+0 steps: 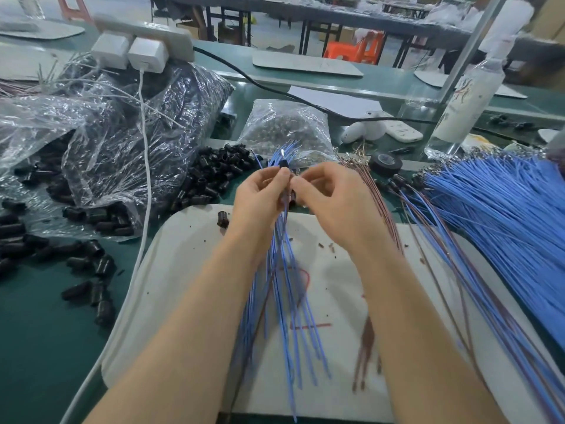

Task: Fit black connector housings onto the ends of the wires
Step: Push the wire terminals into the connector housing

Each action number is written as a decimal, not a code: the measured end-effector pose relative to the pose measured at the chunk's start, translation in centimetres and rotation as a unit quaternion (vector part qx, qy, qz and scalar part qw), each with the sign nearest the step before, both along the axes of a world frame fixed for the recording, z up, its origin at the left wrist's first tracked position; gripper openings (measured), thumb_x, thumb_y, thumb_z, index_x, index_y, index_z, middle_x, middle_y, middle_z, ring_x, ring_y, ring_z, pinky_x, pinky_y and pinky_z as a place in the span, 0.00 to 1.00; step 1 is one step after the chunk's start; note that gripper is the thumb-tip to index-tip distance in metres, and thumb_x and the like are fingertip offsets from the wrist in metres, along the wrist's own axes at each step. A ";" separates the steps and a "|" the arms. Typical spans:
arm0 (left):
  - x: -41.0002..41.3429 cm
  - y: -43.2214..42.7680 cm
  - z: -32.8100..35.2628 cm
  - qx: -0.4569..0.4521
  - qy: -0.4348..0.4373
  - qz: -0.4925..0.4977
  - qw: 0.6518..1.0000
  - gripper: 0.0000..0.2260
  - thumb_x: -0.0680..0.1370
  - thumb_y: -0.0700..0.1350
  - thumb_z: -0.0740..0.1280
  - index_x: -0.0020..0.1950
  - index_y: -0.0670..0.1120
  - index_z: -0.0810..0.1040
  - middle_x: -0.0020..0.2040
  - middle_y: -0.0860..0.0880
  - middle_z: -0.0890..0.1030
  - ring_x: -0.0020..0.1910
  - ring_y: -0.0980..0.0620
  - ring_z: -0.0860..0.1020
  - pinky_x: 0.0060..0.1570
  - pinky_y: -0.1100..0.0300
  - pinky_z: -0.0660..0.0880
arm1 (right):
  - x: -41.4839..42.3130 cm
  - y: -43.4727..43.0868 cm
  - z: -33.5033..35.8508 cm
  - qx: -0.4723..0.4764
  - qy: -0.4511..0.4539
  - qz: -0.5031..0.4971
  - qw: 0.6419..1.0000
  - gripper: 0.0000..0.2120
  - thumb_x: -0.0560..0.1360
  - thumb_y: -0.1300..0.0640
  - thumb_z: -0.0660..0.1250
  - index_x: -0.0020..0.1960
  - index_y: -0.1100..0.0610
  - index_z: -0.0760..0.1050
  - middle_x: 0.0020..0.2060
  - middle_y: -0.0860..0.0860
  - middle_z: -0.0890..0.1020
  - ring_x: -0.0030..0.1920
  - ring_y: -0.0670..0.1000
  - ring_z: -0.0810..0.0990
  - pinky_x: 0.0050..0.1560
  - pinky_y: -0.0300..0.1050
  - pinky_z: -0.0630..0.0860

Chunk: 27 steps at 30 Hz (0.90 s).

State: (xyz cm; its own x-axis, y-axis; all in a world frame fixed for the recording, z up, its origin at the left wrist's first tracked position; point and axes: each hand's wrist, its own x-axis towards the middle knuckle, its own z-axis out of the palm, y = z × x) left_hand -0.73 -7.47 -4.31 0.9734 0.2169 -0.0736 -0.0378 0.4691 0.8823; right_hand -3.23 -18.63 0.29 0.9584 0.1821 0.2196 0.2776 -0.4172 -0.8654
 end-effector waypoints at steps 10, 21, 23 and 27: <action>-0.4 -1.0 -0.2 0.136 -0.036 -0.003 0.990 0.03 0.77 0.39 0.67 0.45 0.46 0.77 0.41 0.46 0.81 0.36 0.50 0.77 0.33 0.59 0.75 | 1.3 -0.1 -3.3 -0.038 0.056 -0.069 0.995 0.08 0.74 0.55 0.69 0.38 0.55 0.81 0.32 0.49 0.82 0.35 0.44 0.77 0.33 0.39 0.68; -0.9 -1.0 0.3 0.138 -0.034 0.003 0.990 0.01 0.77 0.41 0.68 0.47 0.47 0.77 0.44 0.44 0.80 0.35 0.53 0.76 0.34 0.56 0.78 | 1.4 -0.6 -3.4 0.024 0.110 -0.020 0.993 0.11 0.77 0.58 0.67 0.37 0.51 0.81 0.32 0.47 0.83 0.27 0.39 0.75 0.36 0.34 0.71; -0.9 -1.0 0.3 0.133 -0.027 0.007 0.991 0.00 0.77 0.42 0.68 0.47 0.47 0.78 0.45 0.44 0.80 0.34 0.53 0.76 0.36 0.54 0.78 | 1.3 -0.5 -3.3 0.036 0.115 -0.008 0.993 0.12 0.77 0.60 0.66 0.36 0.51 0.80 0.31 0.46 0.82 0.26 0.38 0.74 0.33 0.30 0.69; -1.1 -1.0 0.6 0.124 -0.026 0.016 0.992 0.00 0.77 0.42 0.68 0.47 0.47 0.78 0.42 0.47 0.79 0.30 0.59 0.74 0.30 0.59 0.78 | 1.1 -0.5 -3.1 0.027 0.120 0.003 0.992 0.12 0.77 0.60 0.65 0.37 0.53 0.80 0.31 0.46 0.82 0.26 0.37 0.73 0.29 0.27 0.67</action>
